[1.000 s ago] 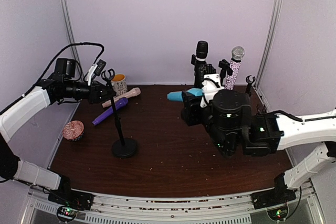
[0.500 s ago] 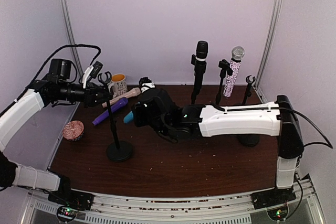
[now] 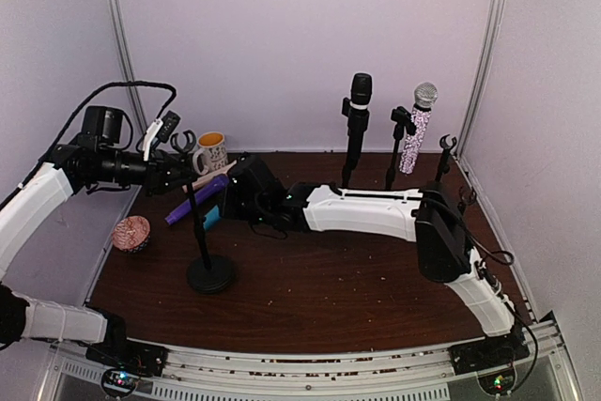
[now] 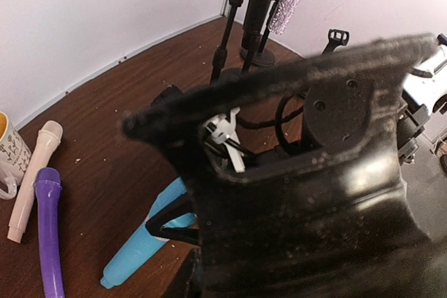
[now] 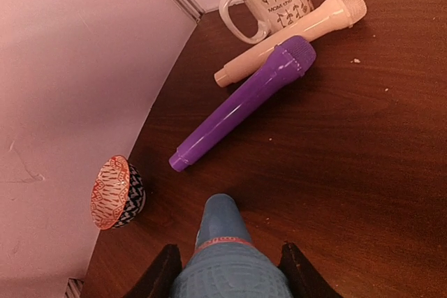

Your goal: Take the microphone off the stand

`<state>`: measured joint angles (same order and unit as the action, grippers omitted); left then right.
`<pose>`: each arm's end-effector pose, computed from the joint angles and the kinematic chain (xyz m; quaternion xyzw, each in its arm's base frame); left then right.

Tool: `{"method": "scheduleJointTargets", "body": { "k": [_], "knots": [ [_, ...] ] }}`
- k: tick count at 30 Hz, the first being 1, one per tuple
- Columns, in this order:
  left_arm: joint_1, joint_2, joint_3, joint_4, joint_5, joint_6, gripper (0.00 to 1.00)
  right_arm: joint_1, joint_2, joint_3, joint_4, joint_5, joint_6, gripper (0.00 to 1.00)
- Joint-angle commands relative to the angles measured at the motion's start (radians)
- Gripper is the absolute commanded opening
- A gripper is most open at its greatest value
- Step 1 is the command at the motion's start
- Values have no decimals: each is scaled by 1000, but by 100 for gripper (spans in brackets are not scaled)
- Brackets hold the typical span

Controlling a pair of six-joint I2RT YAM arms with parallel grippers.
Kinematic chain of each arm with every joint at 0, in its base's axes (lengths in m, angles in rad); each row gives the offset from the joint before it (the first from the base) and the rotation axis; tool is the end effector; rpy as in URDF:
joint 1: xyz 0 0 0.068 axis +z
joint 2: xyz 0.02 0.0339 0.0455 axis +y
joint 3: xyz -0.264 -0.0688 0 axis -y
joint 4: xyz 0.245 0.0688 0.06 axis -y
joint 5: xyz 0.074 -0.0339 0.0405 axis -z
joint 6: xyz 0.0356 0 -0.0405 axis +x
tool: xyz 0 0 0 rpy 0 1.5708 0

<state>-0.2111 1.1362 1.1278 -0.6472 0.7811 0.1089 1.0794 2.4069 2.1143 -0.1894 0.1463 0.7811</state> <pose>0.2226 -0.0733 0.3504 0.2982 0.7922 -0.3619 0.3905 0.2710 0.4953 0.2266 -0.0893 0.8493 0.3768 0.3588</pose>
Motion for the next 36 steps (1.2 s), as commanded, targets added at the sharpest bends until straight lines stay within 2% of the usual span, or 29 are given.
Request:
{"method": "scheduleJointTargets", "body": {
  "k": [1, 3, 5, 10, 16, 18, 25, 31, 36],
  "knots": [
    [1, -29, 21, 56, 24, 7, 0, -21, 48, 54, -30, -94, 136, 0],
    [1, -25, 21, 55, 22, 8, 0, -34, 74, 58, -22, -129, 186, 2],
    [2, -22, 24, 55, 20, 10, 0, -45, 105, 65, -19, -163, 240, 7],
    [1, -12, 32, 58, 20, 11, 0, -57, 144, 71, -18, -214, 314, 39],
    [1, -6, 32, 61, 9, 22, 0, -65, 146, 69, -15, -214, 320, 62],
    [1, -4, 32, 61, 3, 29, 0, -69, 144, 68, -19, -212, 322, 67],
    [1, 1, 36, 61, -3, 39, 0, -76, 138, 46, -7, -216, 335, 73],
    [1, 5, 35, 62, -7, 46, 0, -84, 130, 29, 2, -219, 338, 90],
    [1, 5, 32, 61, -8, 49, 0, -96, 108, 13, -16, -210, 319, 99]
  ]
}}
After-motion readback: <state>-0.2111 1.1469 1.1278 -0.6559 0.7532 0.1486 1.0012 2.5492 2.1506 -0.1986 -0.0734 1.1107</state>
